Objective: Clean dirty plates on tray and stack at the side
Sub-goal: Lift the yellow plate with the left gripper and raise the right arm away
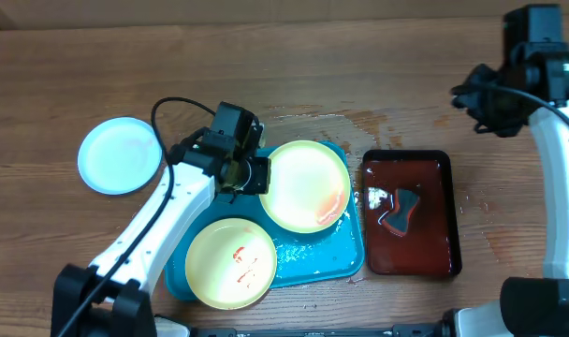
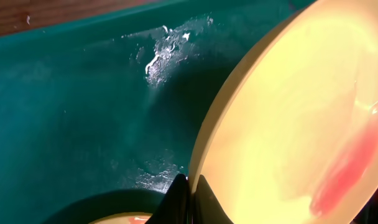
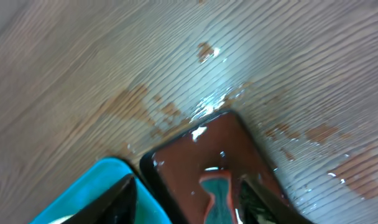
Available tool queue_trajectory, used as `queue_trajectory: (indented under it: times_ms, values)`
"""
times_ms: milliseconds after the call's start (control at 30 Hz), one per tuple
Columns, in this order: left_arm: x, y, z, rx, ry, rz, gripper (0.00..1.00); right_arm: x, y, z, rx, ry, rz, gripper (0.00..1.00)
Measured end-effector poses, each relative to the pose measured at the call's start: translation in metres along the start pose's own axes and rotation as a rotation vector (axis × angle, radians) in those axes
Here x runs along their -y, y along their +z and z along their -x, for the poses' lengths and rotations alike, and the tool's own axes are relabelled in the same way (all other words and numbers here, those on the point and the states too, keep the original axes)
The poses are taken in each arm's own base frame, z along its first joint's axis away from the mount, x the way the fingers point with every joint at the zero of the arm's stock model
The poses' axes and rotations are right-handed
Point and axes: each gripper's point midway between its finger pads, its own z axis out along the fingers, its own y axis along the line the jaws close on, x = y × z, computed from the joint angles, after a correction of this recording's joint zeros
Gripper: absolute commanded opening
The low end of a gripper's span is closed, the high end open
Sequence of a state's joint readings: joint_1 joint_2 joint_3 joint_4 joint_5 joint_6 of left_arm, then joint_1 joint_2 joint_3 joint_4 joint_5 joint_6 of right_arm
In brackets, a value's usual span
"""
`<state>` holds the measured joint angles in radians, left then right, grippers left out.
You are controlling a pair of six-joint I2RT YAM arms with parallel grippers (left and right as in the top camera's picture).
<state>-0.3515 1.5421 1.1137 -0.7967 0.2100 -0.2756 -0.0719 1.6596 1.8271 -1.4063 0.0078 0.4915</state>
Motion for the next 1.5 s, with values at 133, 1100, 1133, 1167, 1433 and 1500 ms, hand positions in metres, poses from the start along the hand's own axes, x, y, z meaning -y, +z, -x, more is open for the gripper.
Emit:
queue_trajectory:
  times_ms: [133,1100,1133,1167,1433,1500]
  values:
    - [0.009,-0.009,0.0,0.011,0.016,-0.005,0.04,0.017,-0.001,0.01,-0.003,0.038,0.009,0.56]
    - [0.177,0.005,0.068,0.133,0.443,0.16,0.04,0.024,-0.033,0.047,0.097,0.012,0.116,0.57]
    - [0.182,0.006,0.067,0.141,0.461,0.173,0.04,0.024,-0.039,0.051,0.115,0.01,0.12,0.57]
    - [0.188,0.005,0.066,0.156,0.481,0.192,0.04,0.024,-0.043,0.054,0.128,0.01,0.124,0.57]
    - [0.209,-0.013,0.065,0.289,0.633,0.363,0.04,0.018,-0.054,0.061,0.162,-0.015,0.154,0.61]
    - [0.213,-0.018,0.066,0.326,0.665,0.407,0.04,0.017,-0.055,0.061,0.163,-0.016,0.162,0.61]
